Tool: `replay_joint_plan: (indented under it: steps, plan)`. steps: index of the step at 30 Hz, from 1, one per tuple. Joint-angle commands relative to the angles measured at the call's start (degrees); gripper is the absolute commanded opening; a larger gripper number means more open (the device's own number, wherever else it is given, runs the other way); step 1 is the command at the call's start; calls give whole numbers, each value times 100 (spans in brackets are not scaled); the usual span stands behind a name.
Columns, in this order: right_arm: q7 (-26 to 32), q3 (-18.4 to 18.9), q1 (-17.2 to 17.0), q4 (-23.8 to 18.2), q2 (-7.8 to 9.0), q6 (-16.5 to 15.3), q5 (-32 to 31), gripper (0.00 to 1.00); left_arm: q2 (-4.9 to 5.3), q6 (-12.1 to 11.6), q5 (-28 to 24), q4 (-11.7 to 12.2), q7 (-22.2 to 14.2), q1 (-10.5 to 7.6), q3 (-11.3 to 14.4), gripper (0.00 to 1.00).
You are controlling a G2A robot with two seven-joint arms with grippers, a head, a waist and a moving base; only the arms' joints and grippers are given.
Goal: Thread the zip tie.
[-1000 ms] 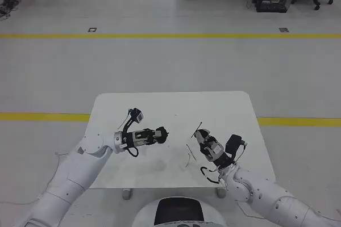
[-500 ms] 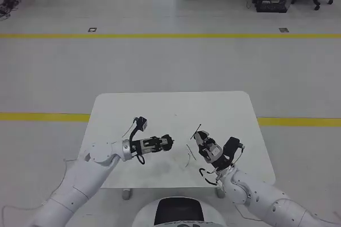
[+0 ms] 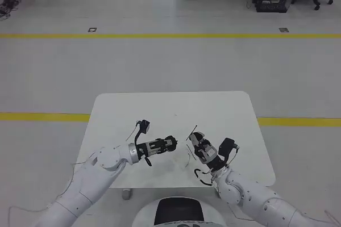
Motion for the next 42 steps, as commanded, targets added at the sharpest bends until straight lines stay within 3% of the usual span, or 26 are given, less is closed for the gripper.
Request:
replay_joint_plan:
  steps: [1,10,14,17,32,42]
  plan:
    - [0,0,0,0,0,0,0,0,0,0,0,0,0,0,0,0]
    - [0,0,0,0,0,0,0,0,0,0,0,0,0,0,0,0]
    - [53,15,-7,-10,-5,21,8,0,-11,6,97,-25,169,35,47,0]
    - [176,109,-49,-52,-58,77,37,0,-13,9,237,-18,304,74,78,0]
    - [527,180,49,385,-533,-254,57,0,-11,90,487,-128,792,215,74,0]
    - [561,230,29,455,-604,-305,21,0,-8,119,508,-156,861,239,53,0]
